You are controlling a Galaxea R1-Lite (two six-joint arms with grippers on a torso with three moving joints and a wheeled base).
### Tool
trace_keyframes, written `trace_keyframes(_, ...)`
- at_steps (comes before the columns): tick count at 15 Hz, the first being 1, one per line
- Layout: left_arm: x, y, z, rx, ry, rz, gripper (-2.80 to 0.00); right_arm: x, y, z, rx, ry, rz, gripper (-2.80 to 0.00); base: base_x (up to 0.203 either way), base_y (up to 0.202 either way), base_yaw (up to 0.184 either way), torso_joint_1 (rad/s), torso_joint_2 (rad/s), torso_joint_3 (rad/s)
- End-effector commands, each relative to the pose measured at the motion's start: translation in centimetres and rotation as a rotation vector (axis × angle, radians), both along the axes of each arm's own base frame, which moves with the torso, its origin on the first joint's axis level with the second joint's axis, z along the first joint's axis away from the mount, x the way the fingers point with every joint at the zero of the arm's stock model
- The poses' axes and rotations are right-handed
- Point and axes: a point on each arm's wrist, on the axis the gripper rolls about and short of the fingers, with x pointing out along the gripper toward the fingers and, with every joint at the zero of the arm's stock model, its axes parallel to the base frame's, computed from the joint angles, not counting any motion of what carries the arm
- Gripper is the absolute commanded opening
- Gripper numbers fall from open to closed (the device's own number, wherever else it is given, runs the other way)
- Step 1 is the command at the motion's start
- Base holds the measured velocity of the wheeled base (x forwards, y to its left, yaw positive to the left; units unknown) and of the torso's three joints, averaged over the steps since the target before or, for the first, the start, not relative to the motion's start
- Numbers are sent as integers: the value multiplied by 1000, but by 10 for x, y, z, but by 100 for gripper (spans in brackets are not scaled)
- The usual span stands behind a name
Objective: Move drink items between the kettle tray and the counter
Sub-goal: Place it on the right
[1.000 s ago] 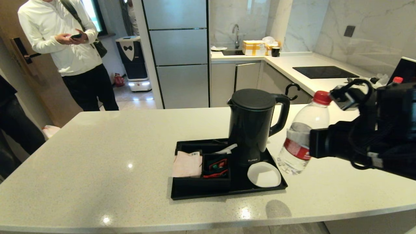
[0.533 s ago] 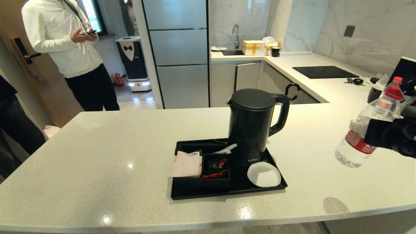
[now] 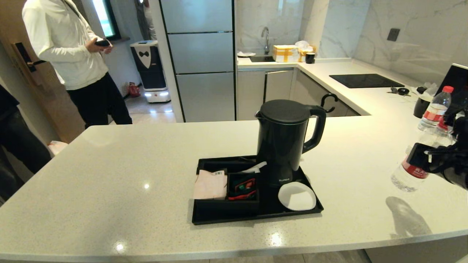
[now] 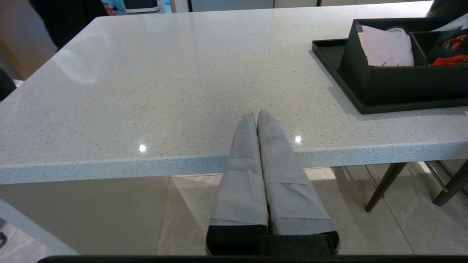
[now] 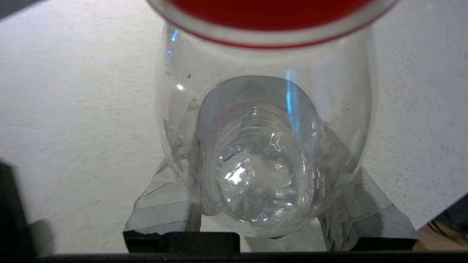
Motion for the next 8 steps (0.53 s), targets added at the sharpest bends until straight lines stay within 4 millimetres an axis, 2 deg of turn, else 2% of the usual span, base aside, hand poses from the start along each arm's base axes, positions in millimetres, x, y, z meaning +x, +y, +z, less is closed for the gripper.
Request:
trace_keyframes(1,0,0,0,0,1,0,-280,8,-5,-17,9,56,-17,-280,0,0,0,0,0,0)
trace_keyframes(4,0,0,0,0,1,0,-280,15,-12,-38,20,126,-33,-280,0,0,0,0,0,0)
trace_keyframes(8,0,0,0,0,1,0,-280,23,-10,-57,20,157,-24,-280,0,0,0,0,0,0)
